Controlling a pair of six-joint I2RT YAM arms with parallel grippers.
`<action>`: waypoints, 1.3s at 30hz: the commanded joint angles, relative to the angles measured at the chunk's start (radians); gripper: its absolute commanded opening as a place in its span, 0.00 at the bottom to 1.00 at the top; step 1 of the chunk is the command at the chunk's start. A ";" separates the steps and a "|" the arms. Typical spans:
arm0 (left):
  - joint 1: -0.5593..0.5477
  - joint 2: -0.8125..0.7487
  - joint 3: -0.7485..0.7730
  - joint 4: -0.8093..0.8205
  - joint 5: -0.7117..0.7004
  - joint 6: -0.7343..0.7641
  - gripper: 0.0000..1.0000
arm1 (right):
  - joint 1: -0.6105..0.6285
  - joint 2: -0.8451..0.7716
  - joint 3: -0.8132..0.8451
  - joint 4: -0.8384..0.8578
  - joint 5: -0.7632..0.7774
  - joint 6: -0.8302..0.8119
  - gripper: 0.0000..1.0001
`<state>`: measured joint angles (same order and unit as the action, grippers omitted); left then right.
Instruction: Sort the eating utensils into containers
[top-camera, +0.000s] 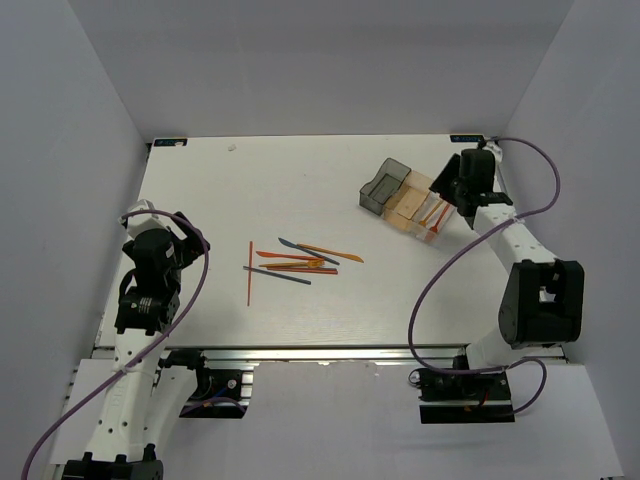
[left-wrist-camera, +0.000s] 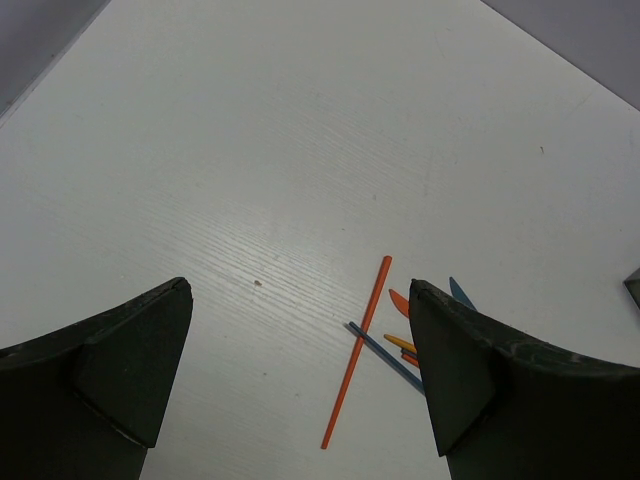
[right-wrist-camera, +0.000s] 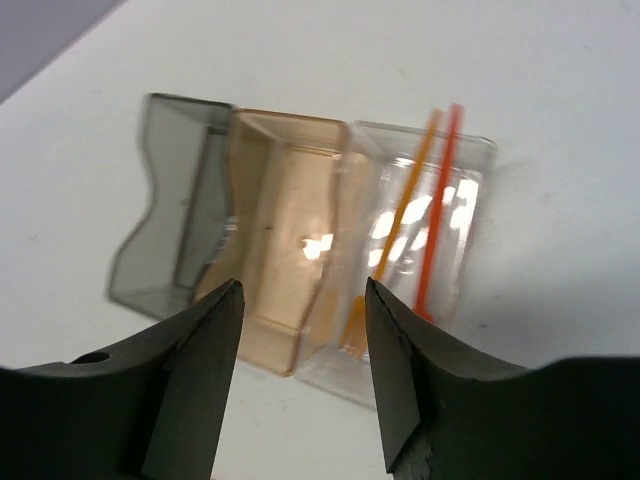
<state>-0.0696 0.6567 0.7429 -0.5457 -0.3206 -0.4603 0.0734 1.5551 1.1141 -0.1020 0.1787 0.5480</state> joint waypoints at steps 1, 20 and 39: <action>-0.004 -0.002 -0.002 0.009 0.008 0.006 0.98 | 0.133 -0.044 0.101 -0.017 -0.048 -0.124 0.58; -0.006 -0.002 0.001 0.000 -0.018 -0.003 0.98 | 0.884 0.424 0.371 -0.217 -0.213 -0.896 0.30; -0.004 -0.002 0.001 0.003 -0.006 0.002 0.98 | 0.901 0.579 0.532 -0.294 -0.202 -0.990 0.24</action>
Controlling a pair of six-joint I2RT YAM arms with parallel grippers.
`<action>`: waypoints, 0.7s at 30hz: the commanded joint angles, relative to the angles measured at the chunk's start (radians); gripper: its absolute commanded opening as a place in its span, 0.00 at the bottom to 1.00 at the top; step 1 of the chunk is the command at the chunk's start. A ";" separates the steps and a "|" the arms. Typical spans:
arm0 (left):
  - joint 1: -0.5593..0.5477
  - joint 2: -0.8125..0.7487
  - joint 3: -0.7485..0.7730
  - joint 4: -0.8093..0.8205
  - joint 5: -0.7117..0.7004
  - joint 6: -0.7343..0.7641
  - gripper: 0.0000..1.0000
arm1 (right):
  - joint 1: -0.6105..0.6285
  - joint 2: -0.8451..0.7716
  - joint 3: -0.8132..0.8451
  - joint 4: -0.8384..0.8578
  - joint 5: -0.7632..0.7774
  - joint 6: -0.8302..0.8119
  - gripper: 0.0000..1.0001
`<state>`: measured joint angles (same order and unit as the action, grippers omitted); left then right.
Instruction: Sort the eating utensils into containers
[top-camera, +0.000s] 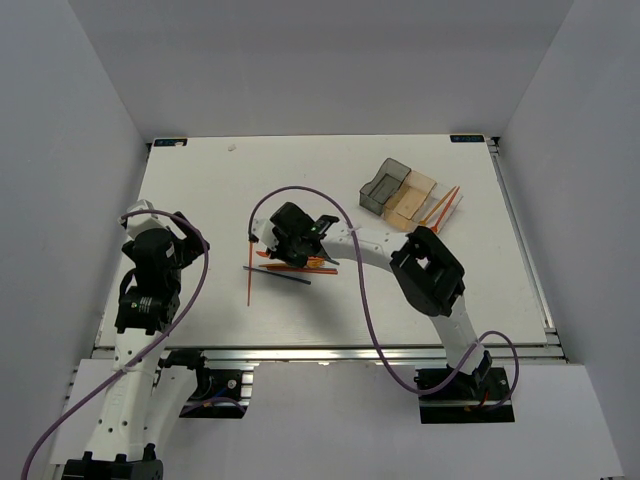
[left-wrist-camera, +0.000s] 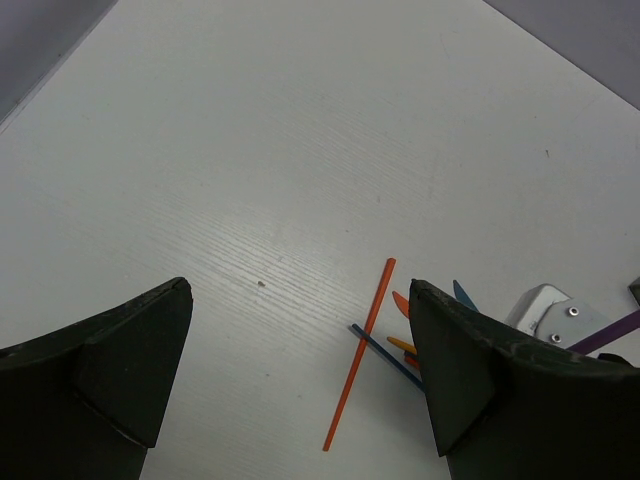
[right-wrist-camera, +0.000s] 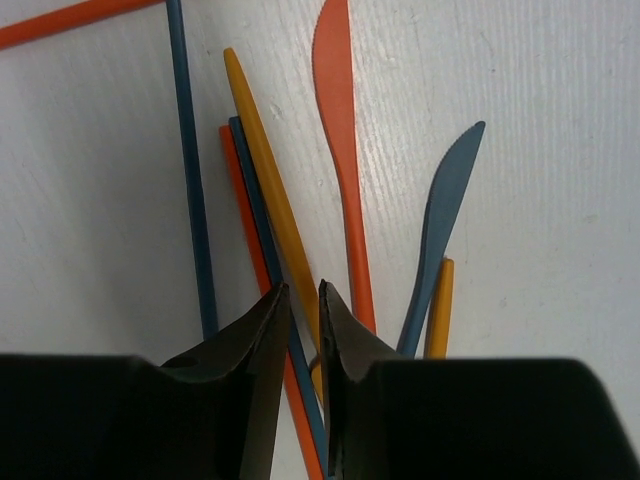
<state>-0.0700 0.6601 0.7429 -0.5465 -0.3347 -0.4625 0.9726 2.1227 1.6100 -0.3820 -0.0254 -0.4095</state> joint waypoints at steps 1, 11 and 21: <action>-0.005 -0.005 0.000 0.003 0.008 0.004 0.98 | 0.000 0.014 0.037 -0.015 0.002 -0.034 0.24; -0.005 -0.005 0.000 0.003 0.008 0.005 0.98 | -0.002 0.039 0.036 -0.024 -0.005 -0.038 0.23; -0.005 -0.005 0.001 0.005 0.008 0.005 0.98 | -0.008 0.071 0.027 -0.032 -0.036 -0.037 0.20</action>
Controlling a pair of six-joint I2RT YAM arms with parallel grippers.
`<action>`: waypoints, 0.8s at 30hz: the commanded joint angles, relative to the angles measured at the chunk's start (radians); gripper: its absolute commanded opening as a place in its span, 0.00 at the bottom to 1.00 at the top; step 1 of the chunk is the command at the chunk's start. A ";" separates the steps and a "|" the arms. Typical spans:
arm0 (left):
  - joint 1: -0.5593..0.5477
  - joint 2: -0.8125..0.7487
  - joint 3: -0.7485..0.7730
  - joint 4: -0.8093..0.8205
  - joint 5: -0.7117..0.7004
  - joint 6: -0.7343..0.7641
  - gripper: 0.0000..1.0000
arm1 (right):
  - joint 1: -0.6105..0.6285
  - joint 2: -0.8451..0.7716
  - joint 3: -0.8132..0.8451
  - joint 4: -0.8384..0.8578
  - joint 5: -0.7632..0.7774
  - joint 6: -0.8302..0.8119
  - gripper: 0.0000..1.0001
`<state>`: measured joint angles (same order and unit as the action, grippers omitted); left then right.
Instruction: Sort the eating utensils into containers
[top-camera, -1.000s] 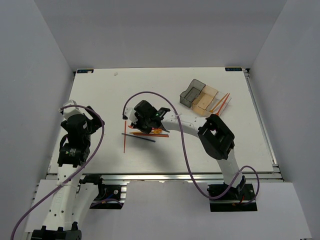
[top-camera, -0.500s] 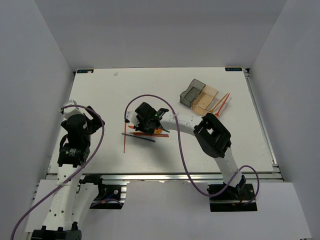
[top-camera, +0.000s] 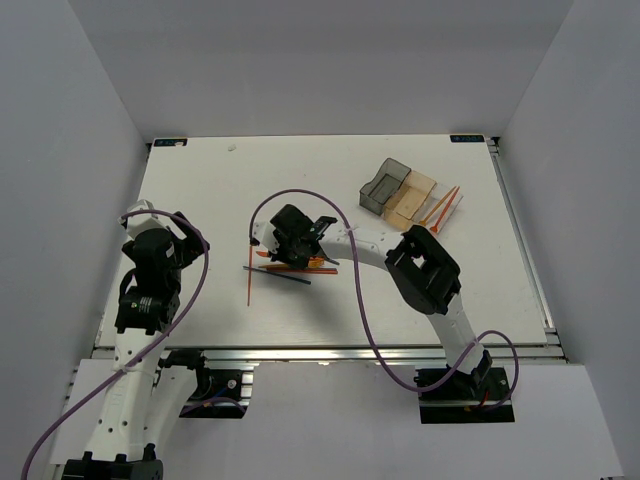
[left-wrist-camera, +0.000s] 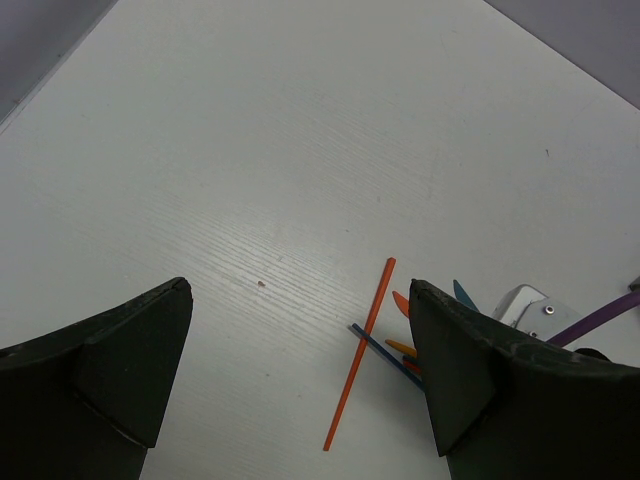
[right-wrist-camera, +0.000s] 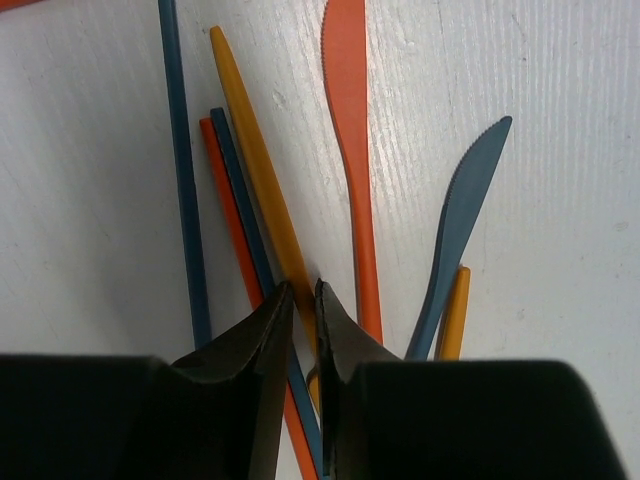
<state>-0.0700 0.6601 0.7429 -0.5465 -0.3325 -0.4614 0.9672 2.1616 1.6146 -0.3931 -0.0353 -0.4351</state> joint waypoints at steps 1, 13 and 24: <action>-0.005 -0.004 0.000 0.003 0.006 0.004 0.98 | -0.002 0.033 0.022 -0.021 -0.022 -0.010 0.20; -0.004 -0.004 0.001 0.005 0.009 0.004 0.98 | -0.004 0.035 0.027 -0.012 -0.005 -0.011 0.19; -0.004 -0.002 0.000 0.005 0.010 0.004 0.98 | -0.004 -0.026 0.010 0.030 -0.002 -0.013 0.00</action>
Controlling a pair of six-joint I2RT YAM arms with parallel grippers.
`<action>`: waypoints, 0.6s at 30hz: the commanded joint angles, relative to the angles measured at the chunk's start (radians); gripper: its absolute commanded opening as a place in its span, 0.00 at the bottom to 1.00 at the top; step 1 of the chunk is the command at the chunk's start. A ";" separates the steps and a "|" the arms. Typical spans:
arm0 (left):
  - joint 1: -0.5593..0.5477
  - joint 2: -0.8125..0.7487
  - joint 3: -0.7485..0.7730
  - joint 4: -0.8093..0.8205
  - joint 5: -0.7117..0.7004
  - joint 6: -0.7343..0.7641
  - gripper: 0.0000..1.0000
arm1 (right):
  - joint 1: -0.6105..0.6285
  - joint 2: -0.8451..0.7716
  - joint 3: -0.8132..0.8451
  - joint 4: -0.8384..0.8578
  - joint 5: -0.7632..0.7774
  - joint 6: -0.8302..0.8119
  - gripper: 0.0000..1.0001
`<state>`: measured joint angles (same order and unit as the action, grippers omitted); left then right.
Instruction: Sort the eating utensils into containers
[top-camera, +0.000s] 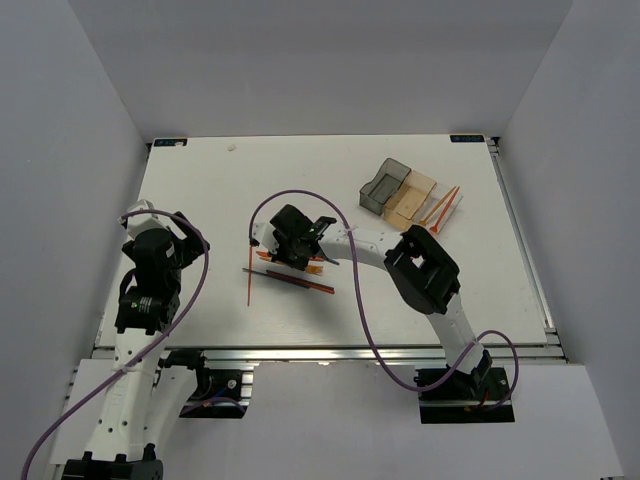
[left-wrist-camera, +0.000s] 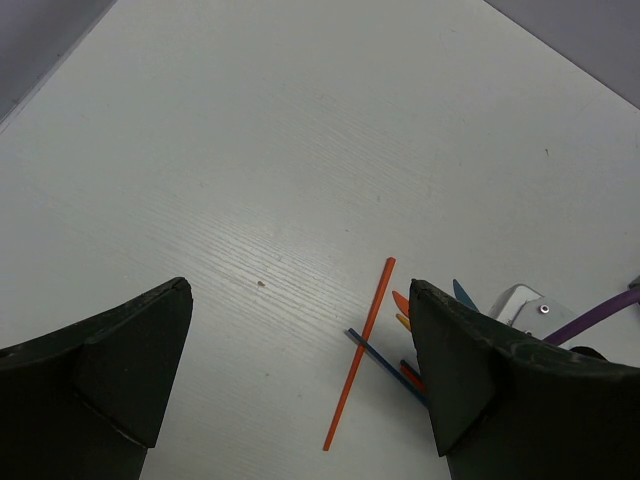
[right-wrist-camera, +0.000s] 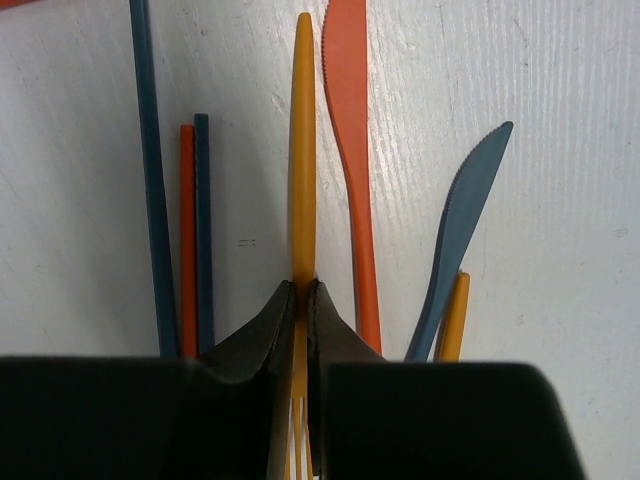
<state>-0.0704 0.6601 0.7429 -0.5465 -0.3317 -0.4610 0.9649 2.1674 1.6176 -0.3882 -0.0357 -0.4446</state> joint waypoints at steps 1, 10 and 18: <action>-0.005 -0.002 0.001 0.005 0.010 0.004 0.98 | -0.002 -0.038 0.007 0.025 -0.001 -0.003 0.00; -0.003 -0.001 0.000 0.005 0.011 0.004 0.98 | -0.029 -0.219 -0.060 0.055 -0.079 0.018 0.00; -0.003 -0.001 0.000 0.007 0.013 0.004 0.98 | -0.318 -0.396 -0.131 0.219 0.113 0.398 0.00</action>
<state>-0.0704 0.6601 0.7429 -0.5465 -0.3290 -0.4610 0.7975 1.8133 1.5028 -0.2817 -0.0811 -0.2874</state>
